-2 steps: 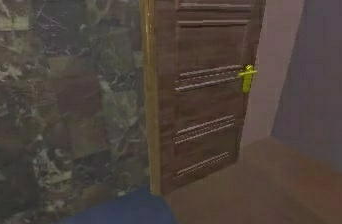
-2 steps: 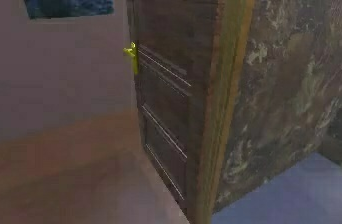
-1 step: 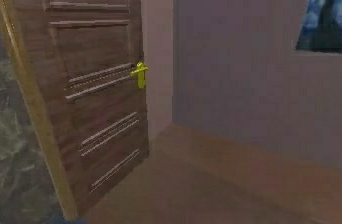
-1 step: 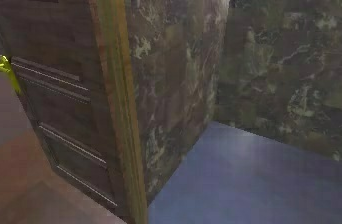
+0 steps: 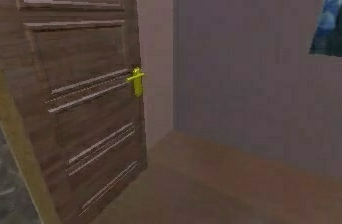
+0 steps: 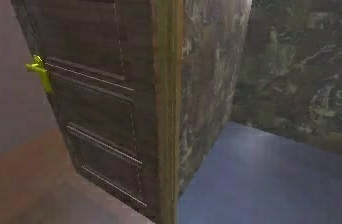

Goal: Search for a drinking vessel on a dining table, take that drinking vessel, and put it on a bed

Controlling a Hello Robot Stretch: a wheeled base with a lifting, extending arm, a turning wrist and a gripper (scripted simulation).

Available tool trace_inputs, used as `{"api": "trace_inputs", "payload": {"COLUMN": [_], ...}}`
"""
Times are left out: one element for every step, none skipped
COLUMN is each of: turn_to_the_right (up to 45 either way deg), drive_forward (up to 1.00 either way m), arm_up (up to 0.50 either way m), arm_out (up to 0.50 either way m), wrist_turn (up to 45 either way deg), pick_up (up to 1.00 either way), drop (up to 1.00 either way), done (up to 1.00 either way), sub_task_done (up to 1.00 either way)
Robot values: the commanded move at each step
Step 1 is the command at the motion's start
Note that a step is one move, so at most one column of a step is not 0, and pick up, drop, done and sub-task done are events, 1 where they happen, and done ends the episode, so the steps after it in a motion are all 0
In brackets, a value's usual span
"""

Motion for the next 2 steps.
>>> {"api": "trace_inputs", "payload": {"turn_to_the_right": [33.0, 0.0], "drive_forward": [0.0, 1.0], "arm_up": [0.0, 0.0], "arm_out": [0.0, 0.0], "wrist_turn": [0.0, 0.0], "pick_up": [0.0, 0.0], "drop": [0.0, 0.0], "done": [0.0, 0.0], "sub_task_done": [0.0, 0.0]}}
